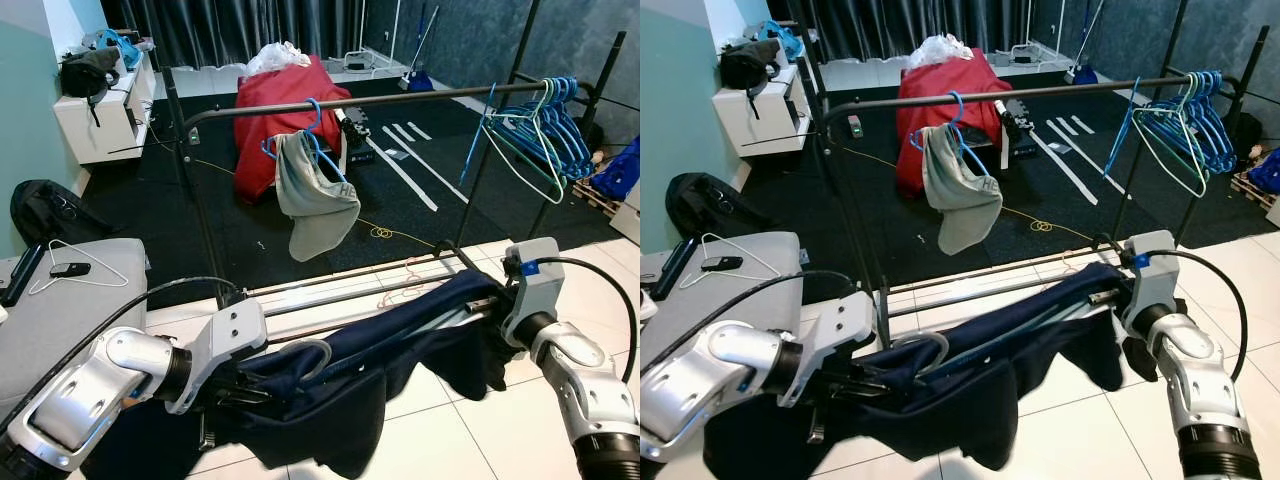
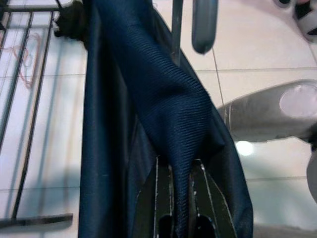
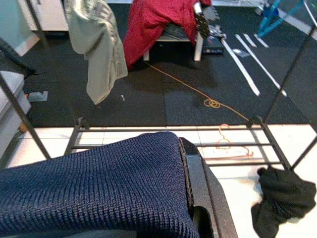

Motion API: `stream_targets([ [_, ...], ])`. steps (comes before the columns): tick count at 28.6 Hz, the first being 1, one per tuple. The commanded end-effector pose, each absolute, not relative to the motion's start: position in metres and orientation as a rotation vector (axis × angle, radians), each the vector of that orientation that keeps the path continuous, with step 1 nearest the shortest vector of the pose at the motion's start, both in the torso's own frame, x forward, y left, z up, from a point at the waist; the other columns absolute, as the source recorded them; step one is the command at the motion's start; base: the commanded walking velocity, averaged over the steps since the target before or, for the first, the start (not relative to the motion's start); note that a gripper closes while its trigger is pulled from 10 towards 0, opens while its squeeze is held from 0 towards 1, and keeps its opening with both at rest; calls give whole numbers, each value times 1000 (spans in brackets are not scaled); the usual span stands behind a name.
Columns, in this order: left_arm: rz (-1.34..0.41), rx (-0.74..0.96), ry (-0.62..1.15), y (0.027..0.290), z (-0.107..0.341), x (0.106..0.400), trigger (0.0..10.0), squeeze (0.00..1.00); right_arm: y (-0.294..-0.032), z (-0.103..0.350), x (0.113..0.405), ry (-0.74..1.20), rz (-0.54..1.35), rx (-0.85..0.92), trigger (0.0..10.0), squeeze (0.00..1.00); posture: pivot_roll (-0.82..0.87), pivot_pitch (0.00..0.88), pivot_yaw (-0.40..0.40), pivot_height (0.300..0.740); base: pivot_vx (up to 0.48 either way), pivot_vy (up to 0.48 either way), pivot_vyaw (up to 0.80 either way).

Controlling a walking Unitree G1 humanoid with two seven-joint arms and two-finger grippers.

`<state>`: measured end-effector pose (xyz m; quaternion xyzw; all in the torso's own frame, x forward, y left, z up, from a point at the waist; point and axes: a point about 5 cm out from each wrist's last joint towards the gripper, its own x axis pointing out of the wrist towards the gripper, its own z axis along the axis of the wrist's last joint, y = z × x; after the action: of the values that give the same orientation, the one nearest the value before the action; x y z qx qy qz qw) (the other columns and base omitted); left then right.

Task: Hang hanger

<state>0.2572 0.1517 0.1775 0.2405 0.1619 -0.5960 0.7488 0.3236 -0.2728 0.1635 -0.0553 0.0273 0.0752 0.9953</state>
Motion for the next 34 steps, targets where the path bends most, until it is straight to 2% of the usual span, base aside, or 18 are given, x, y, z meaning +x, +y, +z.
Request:
stream_targets([
  [1, -1245, 505, 340, 165, 180, 262, 0, 0, -296, 169, 319, 31, 41, -59, 0, 0, -103, 72, 21, 740, 0, 0, 0],
  [2, -1245, 505, 340, 165, 180, 262, 0, 0, -296, 169, 319, 31, 41, -59, 0, 0, -103, 72, 21, 740, 0, 0, 0],
  [3, -1221, 468, 262, 165, 189, 266, 0, 0, -295, 162, 317, 53, 55, -35, 0, 0, -103, 71, 20, 740, 0, 0, 0],
  [5, -1221, 468, 262, 165, 189, 266, 0, 0, -295, 162, 317, 53, 55, -35, 0, 0, -103, 71, 20, 740, 0, 0, 0],
  [8, -1205, 365, 18, 160, 218, 274, 0, 0, -267, 139, 314, 146, 215, -23, 0, 0, -98, 74, 22, 740, 0, 0, 0],
  [14, -1218, 305, -73, 153, 232, 274, 0, 0, -248, 126, 312, 187, 292, -41, 0, 0, -97, 73, 21, 740, 0, 0, 0],
  [18, -1252, 259, -107, 146, 235, 271, 0, 0, -223, 119, 313, 188, 372, -41, 0, 0, -91, 67, 22, 740, 0, 0, 0],
  [24, -1327, 296, -52, 143, 226, 263, 0, 0, -233, 130, 321, 148, 330, -28, 0, 0, -92, 64, 23, 740, 0, 0, 0],
  [26, -1345, 378, 0, 140, 216, 262, 0, 0, -242, 142, 326, 112, 303, -39, 0, 0, -96, 55, 19, 740, 0, 0, 0],
  [30, -1351, 425, 32, 140, 209, 262, 0, 0, -248, 154, 329, 79, 285, -59, 0, 0, -97, 54, 19, 740, 0, 0, 0],
  [34, -1347, 384, 10, 141, 213, 262, 0, 0, -260, 157, 329, 80, 252, -77, 0, 0, -100, 51, 16, 740, 0, 0, 0],
])
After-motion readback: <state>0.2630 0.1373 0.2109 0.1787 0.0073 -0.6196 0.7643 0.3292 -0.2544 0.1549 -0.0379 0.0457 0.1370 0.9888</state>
